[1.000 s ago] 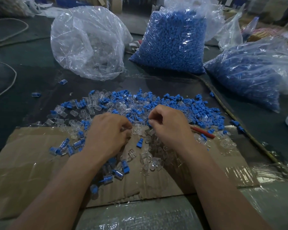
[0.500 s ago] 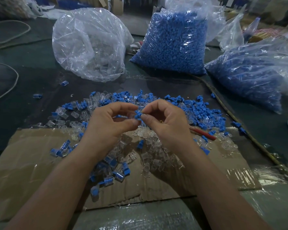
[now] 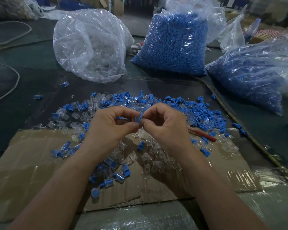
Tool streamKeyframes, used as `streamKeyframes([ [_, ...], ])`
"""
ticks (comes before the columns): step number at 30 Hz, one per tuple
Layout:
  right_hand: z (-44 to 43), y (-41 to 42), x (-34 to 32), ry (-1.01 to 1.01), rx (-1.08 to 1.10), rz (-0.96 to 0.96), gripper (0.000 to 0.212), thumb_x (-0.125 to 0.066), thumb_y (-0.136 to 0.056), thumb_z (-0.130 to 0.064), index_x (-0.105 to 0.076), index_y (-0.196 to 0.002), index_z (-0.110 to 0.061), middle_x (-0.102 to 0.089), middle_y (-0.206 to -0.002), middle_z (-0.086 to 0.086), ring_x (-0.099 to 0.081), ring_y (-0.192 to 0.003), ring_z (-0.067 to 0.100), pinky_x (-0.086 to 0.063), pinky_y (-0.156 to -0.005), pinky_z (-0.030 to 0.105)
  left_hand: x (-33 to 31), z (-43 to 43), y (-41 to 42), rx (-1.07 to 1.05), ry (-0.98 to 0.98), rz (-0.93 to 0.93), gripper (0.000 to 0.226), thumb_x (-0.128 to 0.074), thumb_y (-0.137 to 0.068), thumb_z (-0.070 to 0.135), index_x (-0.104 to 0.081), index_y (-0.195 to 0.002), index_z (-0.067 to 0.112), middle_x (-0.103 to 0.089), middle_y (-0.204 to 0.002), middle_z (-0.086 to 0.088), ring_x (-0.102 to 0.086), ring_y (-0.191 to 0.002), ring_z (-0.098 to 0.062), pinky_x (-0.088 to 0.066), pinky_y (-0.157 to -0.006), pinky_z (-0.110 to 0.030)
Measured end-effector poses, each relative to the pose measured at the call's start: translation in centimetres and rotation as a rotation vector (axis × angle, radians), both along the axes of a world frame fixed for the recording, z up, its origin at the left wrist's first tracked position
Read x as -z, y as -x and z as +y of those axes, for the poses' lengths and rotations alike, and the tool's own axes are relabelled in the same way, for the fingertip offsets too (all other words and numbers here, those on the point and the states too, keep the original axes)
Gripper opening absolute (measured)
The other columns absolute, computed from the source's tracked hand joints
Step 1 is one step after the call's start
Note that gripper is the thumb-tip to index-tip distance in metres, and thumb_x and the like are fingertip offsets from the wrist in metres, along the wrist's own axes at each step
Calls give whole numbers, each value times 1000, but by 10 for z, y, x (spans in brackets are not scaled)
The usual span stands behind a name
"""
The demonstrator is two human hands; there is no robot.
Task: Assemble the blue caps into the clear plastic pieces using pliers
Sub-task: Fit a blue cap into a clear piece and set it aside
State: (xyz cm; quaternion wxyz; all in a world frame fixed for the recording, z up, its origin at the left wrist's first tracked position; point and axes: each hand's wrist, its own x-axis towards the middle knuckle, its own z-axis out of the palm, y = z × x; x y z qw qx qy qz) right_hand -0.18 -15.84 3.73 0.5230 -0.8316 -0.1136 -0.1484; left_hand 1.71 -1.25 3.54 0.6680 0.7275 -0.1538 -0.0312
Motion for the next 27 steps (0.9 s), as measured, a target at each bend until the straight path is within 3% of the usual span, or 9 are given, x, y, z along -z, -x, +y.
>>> streamKeyframes([
  [7,-4,-1,-6,-160,-102,93,24,-72,-72,-5,-65,-76,-27,-67,-68,-12,-65,-65,3,-51,-62,15,1,3,-4,-35,50,-9,19,-71,-57,19,-70,-74,28,-72,-75,6,-69,-68,-10,-51,-60,-13],
  [12,-4,0,-7,-187,-93,102,22,-71,-58,-34,-66,-79,-33,-69,-76,-9,-67,-75,10,-55,-70,23,2,3,-4,-29,55,-3,15,-72,-58,17,-70,-71,24,-72,-74,4,-68,-65,-11,-52,-59,-14],
  [15,-5,-1,-6,-229,-173,157,25,-70,-61,-26,-67,-85,-29,-70,-78,-12,-68,-78,8,-53,-71,19,3,2,-4,-33,82,-9,17,-71,-56,16,-68,-69,26,-71,-72,6,-68,-65,-9,-51,-59,-14],
  [20,-7,0,-6,-311,-215,127,25,-67,-73,3,-68,-85,-18,-71,-75,-11,-68,-75,5,-51,-67,14,1,4,-3,-37,87,-13,15,-73,-55,18,-71,-67,27,-71,-70,3,-66,-60,-7,-50,-57,-13],
  [27,-7,-1,-5,-360,-230,97,19,-68,-66,-10,-69,-84,-15,-71,-74,-6,-68,-71,9,-52,-65,17,-1,5,-3,2,72,4,13,-73,-57,17,-71,-69,22,-70,-70,-1,-67,-63,-14,-53,-58,-18],
])
